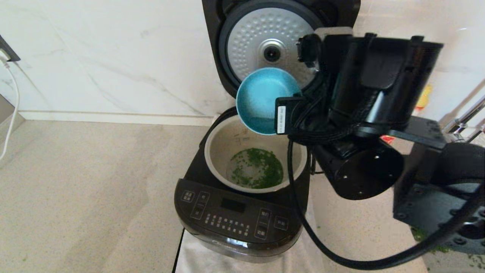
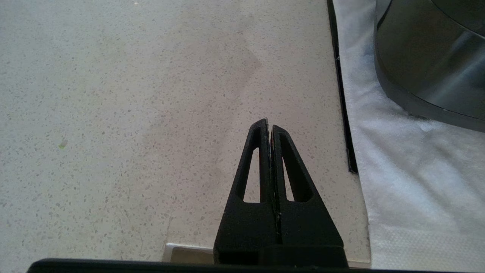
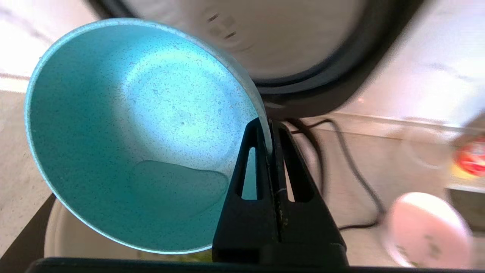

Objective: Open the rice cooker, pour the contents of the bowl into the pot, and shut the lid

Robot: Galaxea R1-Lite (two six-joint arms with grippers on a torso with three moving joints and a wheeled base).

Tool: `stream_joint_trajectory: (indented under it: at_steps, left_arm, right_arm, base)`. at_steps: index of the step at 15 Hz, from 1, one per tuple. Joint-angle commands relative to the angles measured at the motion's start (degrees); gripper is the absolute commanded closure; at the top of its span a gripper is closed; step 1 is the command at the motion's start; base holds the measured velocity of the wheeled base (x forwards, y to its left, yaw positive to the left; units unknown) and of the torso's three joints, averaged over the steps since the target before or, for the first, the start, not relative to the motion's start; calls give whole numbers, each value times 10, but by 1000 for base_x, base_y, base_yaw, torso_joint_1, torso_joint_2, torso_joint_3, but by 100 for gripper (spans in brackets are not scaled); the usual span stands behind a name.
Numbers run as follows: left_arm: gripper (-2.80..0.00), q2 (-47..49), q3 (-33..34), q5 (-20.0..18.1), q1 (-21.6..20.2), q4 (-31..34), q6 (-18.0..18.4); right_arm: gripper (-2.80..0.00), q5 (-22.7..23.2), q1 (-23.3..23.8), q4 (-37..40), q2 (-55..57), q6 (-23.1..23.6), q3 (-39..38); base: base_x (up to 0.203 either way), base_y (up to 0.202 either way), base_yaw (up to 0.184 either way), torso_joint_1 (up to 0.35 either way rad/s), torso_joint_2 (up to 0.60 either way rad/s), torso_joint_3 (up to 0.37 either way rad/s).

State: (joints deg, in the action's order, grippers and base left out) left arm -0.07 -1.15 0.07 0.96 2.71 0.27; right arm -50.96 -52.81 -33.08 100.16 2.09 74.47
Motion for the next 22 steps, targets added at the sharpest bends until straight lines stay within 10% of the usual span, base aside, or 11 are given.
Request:
stream_joint_trajectory:
  at_steps: [1, 9, 16, 22]
  left_arm:
    - [0, 1, 0, 0, 0, 0, 0]
    - [0, 1, -1, 0, 0, 0, 0]
    - [0, 1, 0, 0, 0, 0, 0]
    - [0, 1, 0, 0, 0, 0, 0]
  right_arm:
    - [0, -14, 0, 17, -60, 0, -11]
    - [0, -20, 42, 123, -226, 1, -94]
    - [0, -6, 201, 212, -343, -20, -227]
    - [0, 22, 293, 445, -451, -148, -302]
  base:
    - [0, 0, 0, 0, 0, 0]
    - [0, 0, 0, 0, 0, 0]
    - [0, 0, 0, 0, 0, 0]
    - [0, 0, 0, 0, 0, 0]
